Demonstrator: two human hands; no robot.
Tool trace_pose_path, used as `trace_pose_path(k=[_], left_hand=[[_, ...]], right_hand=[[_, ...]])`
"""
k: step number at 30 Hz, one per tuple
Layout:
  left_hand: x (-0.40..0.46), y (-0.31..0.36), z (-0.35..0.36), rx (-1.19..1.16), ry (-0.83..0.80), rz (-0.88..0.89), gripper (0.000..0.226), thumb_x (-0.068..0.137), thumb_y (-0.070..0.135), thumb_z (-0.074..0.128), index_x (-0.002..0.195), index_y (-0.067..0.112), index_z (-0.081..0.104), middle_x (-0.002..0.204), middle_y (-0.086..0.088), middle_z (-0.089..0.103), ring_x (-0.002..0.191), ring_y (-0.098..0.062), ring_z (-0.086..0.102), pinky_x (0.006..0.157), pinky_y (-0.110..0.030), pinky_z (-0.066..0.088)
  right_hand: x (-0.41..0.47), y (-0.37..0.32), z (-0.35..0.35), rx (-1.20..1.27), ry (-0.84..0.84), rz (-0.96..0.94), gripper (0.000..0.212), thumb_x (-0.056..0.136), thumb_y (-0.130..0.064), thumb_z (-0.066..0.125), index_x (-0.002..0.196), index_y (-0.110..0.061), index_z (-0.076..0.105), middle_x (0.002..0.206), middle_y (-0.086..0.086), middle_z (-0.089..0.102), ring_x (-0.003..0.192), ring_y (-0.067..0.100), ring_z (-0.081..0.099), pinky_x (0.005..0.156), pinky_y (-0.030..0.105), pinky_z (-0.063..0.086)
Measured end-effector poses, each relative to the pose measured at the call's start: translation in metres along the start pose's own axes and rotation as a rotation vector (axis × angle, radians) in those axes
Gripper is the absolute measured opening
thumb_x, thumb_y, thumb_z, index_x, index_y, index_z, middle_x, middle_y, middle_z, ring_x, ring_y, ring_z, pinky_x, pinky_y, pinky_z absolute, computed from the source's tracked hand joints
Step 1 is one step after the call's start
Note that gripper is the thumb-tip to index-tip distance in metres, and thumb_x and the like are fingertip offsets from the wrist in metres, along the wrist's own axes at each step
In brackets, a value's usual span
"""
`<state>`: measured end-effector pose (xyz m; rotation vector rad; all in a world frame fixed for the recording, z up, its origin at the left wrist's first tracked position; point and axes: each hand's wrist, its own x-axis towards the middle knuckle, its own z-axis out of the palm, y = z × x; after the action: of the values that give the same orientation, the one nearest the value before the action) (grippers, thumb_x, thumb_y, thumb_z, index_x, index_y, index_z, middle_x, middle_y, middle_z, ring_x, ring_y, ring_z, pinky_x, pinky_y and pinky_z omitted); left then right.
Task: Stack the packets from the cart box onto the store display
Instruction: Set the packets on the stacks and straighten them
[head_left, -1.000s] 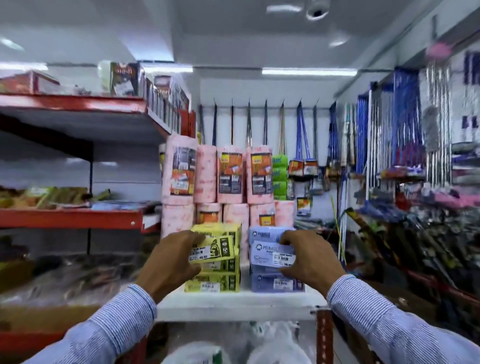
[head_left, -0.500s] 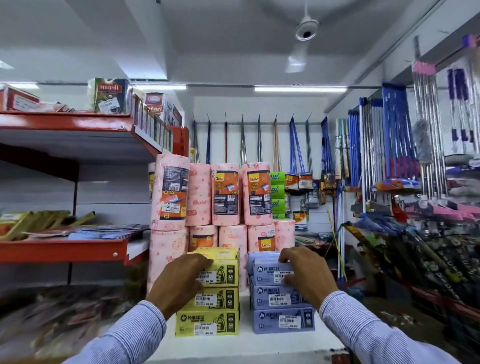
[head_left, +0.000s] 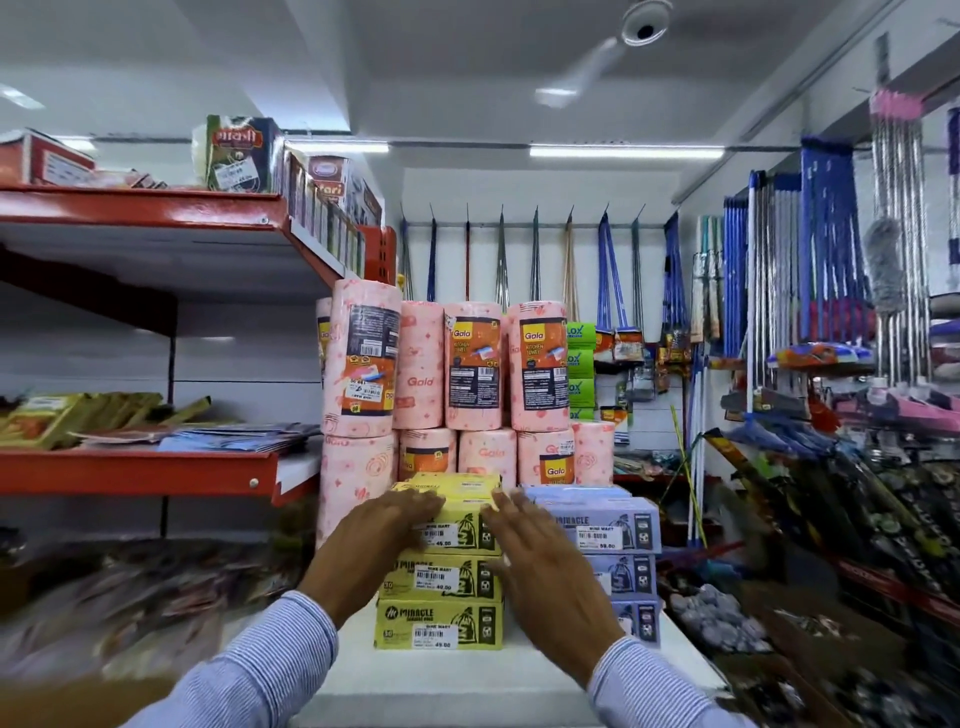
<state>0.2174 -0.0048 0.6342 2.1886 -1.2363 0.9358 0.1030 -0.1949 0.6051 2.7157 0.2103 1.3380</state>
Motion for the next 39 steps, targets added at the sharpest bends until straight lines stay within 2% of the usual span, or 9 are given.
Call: trace_pose_path(k=[2,4,8,11,18,28,31,35,39], left_hand=[[-0.006,-0.001,0.007,0.178,0.013,0.062,0.061,0.088,0.016,0.069,0.143,0.023,0.043,0.151,-0.004,0.043,0.138,-0.022,0.043,0.116,-0.037,0.028],[-0.015,0.000,0.012,0.297,0.041,0.123,0.055,0.097,0.025,0.053,0.148,0.018,0.034,0.156,-0.007,0.030,0.145,-0.027,0.027,0.123,-0.046,0.011],[-0.026,-0.006,0.019,0.344,0.001,0.110,0.065,0.100,0.038,-0.011,0.153,0.013,0.020,0.161,-0.009,0.014,0.149,-0.030,0.012,0.118,-0.041,-0.003],[-0.029,-0.017,0.025,0.294,0.007,0.122,0.076,0.093,0.045,-0.023,0.154,0.015,0.010,0.163,-0.008,0.004,0.150,-0.027,0.003,0.119,-0.038,-0.005],[-0.027,-0.018,0.025,0.351,0.013,0.128,0.061,0.096,0.032,0.020,0.153,0.011,0.014,0.162,-0.011,0.009,0.149,-0.030,0.009,0.120,-0.039,-0.007],[-0.004,0.046,0.056,0.362,0.098,0.220,0.054,0.105,0.030,0.012,0.154,0.007,0.008,0.164,-0.014,0.005,0.151,-0.029,0.001,0.119,-0.048,0.007],[0.014,0.074,0.073,0.330,0.079,0.266,0.062,0.101,0.020,0.036,0.154,0.007,0.005,0.164,-0.014,0.004,0.151,-0.030,0.002,0.118,-0.045,0.007],[0.032,0.107,0.085,0.368,0.043,0.267,0.058,0.101,0.026,0.028,0.153,0.005,0.012,0.161,-0.016,0.011,0.149,-0.032,0.010,0.116,-0.046,0.008],[0.037,0.124,0.090,0.358,0.039,0.223,0.061,0.097,0.015,0.051,0.151,0.005,0.023,0.158,-0.014,0.022,0.147,-0.032,0.013,0.119,-0.044,0.004]], right_hand=[[0.004,-0.012,0.021,-0.024,0.001,-0.026,0.067,0.098,-0.022,0.051,0.153,-0.018,0.014,0.162,0.007,0.008,0.150,0.027,0.003,0.122,0.052,0.007],[0.007,-0.021,0.035,-0.048,0.010,-0.032,0.073,0.098,-0.022,0.047,0.154,-0.019,0.000,0.164,0.004,-0.005,0.150,0.025,-0.011,0.121,0.052,-0.002],[0.012,-0.024,0.050,-0.038,0.007,0.024,0.069,0.100,-0.026,0.038,0.154,-0.016,-0.005,0.164,0.004,-0.007,0.150,0.025,-0.008,0.116,0.046,0.002],[0.013,-0.022,0.058,-0.037,-0.009,0.049,0.065,0.100,-0.028,0.029,0.153,-0.016,-0.006,0.164,0.002,-0.008,0.150,0.024,-0.009,0.116,0.046,0.004],[0.012,-0.022,0.052,-0.013,-0.051,0.039,0.064,0.102,-0.028,0.026,0.152,-0.018,-0.012,0.163,0.001,-0.015,0.149,0.021,-0.016,0.117,0.046,0.001],[-0.026,0.033,0.005,-0.035,0.026,0.044,0.061,0.099,-0.018,0.020,0.153,-0.014,-0.006,0.164,0.004,-0.008,0.150,0.024,-0.009,0.119,0.046,0.003],[-0.040,0.065,-0.006,-0.065,0.023,0.128,0.060,0.100,-0.027,0.020,0.153,-0.015,-0.007,0.164,0.003,-0.010,0.150,0.024,-0.009,0.119,0.048,0.001],[-0.046,0.097,-0.011,-0.083,0.033,0.204,0.063,0.102,-0.034,0.026,0.154,-0.016,-0.005,0.165,0.002,-0.008,0.150,0.026,-0.009,0.117,0.053,0.001],[-0.047,0.109,-0.006,-0.030,0.034,0.171,0.072,0.102,-0.029,0.042,0.154,-0.017,-0.006,0.164,0.000,-0.009,0.150,0.027,-0.011,0.118,0.047,0.004]])
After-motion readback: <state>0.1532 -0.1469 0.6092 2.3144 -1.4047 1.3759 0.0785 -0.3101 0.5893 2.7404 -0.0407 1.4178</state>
